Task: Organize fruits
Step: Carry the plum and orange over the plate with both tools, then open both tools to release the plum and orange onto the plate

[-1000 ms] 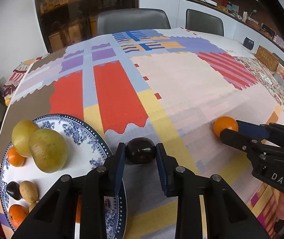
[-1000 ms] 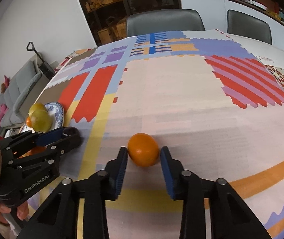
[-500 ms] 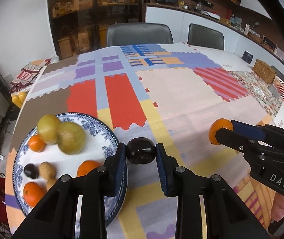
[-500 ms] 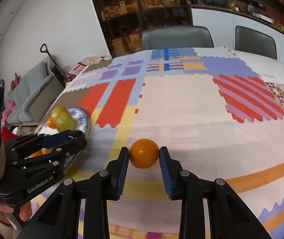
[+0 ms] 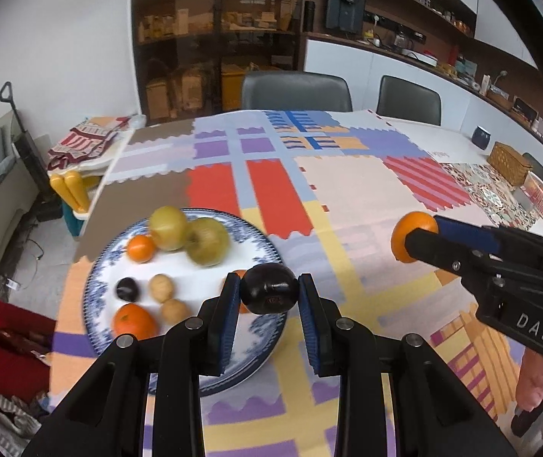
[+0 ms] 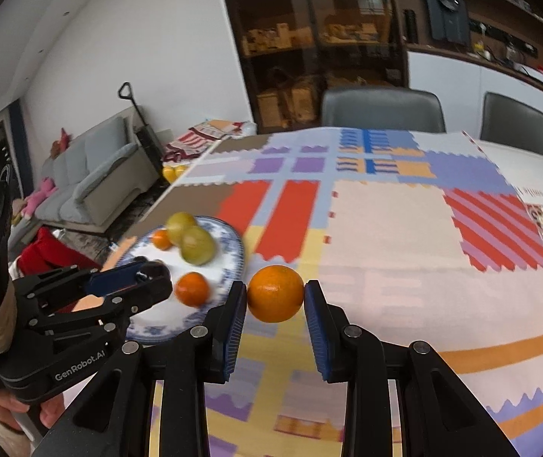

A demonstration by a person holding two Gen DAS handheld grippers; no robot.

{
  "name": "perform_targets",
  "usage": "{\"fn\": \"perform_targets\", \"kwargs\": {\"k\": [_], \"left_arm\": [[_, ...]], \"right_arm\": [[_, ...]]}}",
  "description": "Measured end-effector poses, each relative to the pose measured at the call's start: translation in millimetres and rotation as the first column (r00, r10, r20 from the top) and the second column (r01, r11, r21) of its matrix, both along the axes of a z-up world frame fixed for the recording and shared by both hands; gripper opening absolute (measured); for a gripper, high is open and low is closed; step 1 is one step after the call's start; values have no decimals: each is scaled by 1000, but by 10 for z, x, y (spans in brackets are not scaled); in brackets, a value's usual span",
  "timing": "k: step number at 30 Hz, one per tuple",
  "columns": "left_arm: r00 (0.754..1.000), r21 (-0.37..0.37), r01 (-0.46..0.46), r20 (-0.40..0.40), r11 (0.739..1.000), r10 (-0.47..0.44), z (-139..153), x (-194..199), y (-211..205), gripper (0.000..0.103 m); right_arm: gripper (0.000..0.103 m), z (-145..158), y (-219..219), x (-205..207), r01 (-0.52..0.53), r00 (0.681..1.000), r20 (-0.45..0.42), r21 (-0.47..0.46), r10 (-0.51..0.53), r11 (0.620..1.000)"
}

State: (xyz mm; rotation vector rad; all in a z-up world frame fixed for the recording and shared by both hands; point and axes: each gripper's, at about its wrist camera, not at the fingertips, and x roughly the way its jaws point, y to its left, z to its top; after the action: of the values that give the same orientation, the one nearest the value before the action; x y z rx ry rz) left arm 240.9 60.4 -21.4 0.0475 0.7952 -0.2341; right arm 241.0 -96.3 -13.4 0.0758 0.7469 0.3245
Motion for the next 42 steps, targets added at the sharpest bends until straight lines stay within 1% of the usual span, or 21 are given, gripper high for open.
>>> {"fn": "perform_targets", "kwargs": {"k": [5,13,19,23,27,34,37,42], "left_arm": [[999,12,-23,25,1000,23,76,-158,214,30],[997,29,-71,27,997,70,71,-171,585,30],[997,12,-71,20,997,71,53,10,835,30],[998,24,-66,15,997,66,2,203,935,30],[998,33,-57,-3,998,57,-115,412,1003,30],[997,53,-39,-60,998,42,-370,713,1028,30],[996,58,-35,-79,998,39,-455,775,1038,30],[995,50,-29,-96,998,33,-519,817,1062,30]], "right_arm": [[33,105,206,-39,-53,998,18,7,53,999],[33,140,622,25,-146,989,22,-10,146,989],[33,75,930,171,-206,979,0,-28,206,978],[33,-7,1088,316,-230,973,-34,-27,229,973],[33,-90,1210,457,-243,969,-57,-36,241,969],[33,-268,1355,655,-258,962,-106,-61,251,964],[33,-339,1372,701,-259,961,-121,-67,250,964],[33,-409,1395,732,-260,959,-137,-72,249,963]]}}
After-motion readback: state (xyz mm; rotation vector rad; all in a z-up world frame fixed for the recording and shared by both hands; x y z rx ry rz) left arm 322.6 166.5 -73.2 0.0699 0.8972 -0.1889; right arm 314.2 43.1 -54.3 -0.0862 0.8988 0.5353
